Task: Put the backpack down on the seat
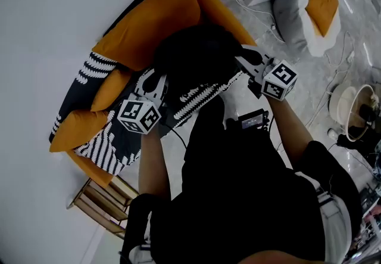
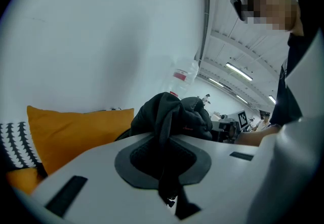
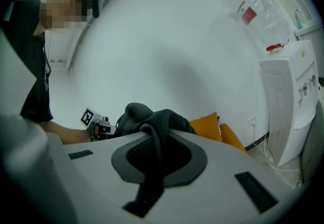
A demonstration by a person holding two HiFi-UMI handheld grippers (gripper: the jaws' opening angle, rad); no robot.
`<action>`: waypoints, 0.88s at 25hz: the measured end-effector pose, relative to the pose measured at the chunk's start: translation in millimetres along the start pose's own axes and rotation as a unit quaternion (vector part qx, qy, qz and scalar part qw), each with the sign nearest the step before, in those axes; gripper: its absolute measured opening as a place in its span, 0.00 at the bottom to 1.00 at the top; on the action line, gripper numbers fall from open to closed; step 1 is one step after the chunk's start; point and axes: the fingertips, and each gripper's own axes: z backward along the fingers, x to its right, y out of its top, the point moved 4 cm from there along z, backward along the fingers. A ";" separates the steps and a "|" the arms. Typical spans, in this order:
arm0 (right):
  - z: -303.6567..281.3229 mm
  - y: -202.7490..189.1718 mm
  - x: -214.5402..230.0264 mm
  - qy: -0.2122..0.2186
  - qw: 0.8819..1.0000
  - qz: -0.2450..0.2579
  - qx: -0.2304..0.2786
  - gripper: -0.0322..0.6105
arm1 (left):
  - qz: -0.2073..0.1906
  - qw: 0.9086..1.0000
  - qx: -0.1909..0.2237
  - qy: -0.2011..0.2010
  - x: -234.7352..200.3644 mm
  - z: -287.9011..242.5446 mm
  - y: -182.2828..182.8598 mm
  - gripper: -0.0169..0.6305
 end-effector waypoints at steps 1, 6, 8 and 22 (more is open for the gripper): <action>-3.0 -3.8 3.9 -0.006 1.000 -0.005 -0.004 0.12 | 0.004 1.000 -0.005 0.001 -4.7 -4.8 -3.7 0.09; -18.3 -24.3 28.4 -0.040 0.998 -0.031 -0.032 0.12 | 0.024 0.999 -0.031 0.017 -27.1 -29.4 -22.9 0.09; -27.1 -31.7 36.8 -0.045 0.997 -0.042 -0.039 0.12 | 0.032 0.999 -0.034 0.024 -39.8 -39.6 -29.1 0.09; -84.1 -25.7 128.1 -0.209 0.977 -0.038 -0.036 0.12 | -0.013 0.998 -0.044 0.041 -95.0 -130.6 -13.7 0.09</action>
